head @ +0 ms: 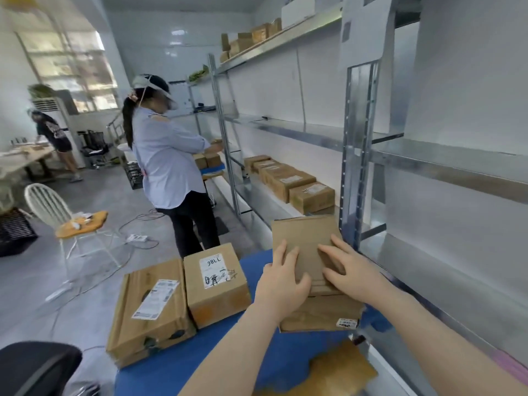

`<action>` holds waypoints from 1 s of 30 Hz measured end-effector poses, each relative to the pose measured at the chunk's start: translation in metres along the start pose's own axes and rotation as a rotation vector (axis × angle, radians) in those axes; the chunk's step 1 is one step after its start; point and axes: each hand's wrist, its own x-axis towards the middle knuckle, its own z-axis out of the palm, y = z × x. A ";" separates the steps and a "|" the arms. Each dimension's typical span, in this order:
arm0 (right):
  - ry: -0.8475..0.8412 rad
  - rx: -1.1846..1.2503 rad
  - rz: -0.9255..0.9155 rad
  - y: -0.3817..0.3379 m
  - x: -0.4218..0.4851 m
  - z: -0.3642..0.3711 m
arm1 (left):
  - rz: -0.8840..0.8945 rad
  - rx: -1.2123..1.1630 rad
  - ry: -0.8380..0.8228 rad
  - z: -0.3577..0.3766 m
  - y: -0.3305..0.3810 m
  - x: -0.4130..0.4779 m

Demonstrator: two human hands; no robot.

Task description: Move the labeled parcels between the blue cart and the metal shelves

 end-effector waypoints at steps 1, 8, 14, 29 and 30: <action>-0.001 0.005 -0.020 -0.005 0.016 0.008 | -0.016 0.003 0.018 -0.005 -0.012 0.007; -0.045 0.041 -0.109 -0.011 0.099 0.049 | -0.106 -0.009 0.065 -0.007 -0.075 0.050; -0.104 0.069 -0.166 0.016 0.156 0.079 | -0.167 0.023 0.072 0.011 -0.103 0.090; -0.299 0.163 -0.202 0.056 0.214 0.156 | -0.346 0.191 -0.045 0.050 -0.161 0.113; -0.298 0.170 -0.197 0.059 0.214 0.157 | -0.347 0.206 -0.046 0.053 -0.162 0.114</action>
